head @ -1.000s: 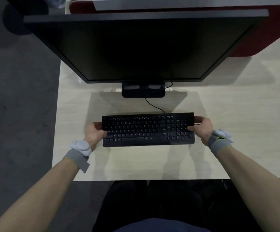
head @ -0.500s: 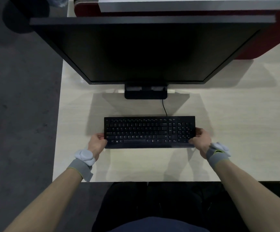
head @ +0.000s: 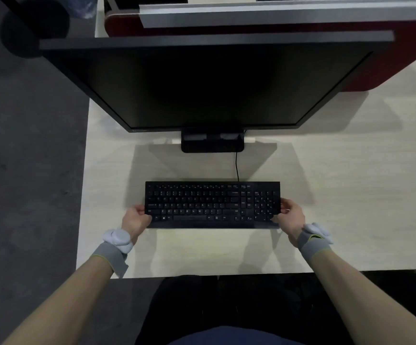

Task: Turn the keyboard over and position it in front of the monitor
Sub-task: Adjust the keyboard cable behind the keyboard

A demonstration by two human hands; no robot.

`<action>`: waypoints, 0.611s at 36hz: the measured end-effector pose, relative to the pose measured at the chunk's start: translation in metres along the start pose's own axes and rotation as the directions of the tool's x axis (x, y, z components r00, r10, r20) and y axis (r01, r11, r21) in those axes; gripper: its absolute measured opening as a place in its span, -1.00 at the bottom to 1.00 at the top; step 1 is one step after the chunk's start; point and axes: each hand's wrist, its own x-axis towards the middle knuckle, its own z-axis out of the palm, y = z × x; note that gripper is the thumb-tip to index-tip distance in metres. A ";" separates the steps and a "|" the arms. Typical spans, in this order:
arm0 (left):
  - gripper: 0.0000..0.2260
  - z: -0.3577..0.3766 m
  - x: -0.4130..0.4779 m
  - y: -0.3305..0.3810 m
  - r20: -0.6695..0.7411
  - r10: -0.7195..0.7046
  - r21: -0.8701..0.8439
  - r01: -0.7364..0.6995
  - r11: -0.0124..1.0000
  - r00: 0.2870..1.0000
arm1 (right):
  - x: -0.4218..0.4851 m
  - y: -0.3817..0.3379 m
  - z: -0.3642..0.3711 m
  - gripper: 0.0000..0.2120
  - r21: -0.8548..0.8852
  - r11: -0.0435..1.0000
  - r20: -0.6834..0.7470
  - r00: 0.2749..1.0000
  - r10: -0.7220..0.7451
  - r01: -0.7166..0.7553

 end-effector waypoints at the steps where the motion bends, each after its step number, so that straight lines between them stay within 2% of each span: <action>1: -0.59 0.000 -0.001 0.001 0.012 0.006 0.015 -0.006 1.000 1.000 | 0.002 0.000 0.000 -0.44 -0.020 1.000 -0.007 1.000 0.003 -0.003; 5: -0.69 0.002 -0.008 0.006 0.025 0.024 0.078 -0.026 0.997 0.999 | 0.014 -0.008 0.001 -0.49 -0.233 0.968 -0.095 0.989 -0.118 0.093; 8: -0.64 0.004 -0.005 0.008 0.027 0.055 0.139 -0.058 0.989 0.998 | 0.023 -0.025 0.009 -0.59 -0.347 0.923 -0.132 0.966 -0.224 0.167; 12: -0.60 0.003 0.004 0.005 0.034 0.076 0.179 -0.081 0.980 0.997 | 0.030 -0.056 0.028 -0.70 -0.461 0.840 -0.097 0.925 -0.367 0.285; 14: -0.54 0.003 0.008 0.002 0.037 0.068 0.184 -0.074 0.980 0.997 | 0.034 -0.074 0.039 -0.74 -0.483 0.814 -0.047 0.919 -0.392 0.323; 17: -0.47 0.002 0.023 -0.010 0.041 0.078 0.186 -0.085 0.979 0.996 | 0.039 -0.106 0.059 -0.73 -0.444 0.851 0.036 0.954 -0.298 0.282; 20: -0.48 0.003 0.018 -0.007 0.029 0.089 0.167 -0.092 0.982 0.996 | 0.052 -0.124 0.083 -0.59 -0.364 0.918 0.057 0.987 -0.148 0.158; 22: -0.52 0.005 0.011 -0.002 0.020 0.087 0.137 -0.089 0.987 0.996 | 0.069 -0.124 0.095 -0.49 -0.387 0.917 0.039 0.995 -0.092 0.099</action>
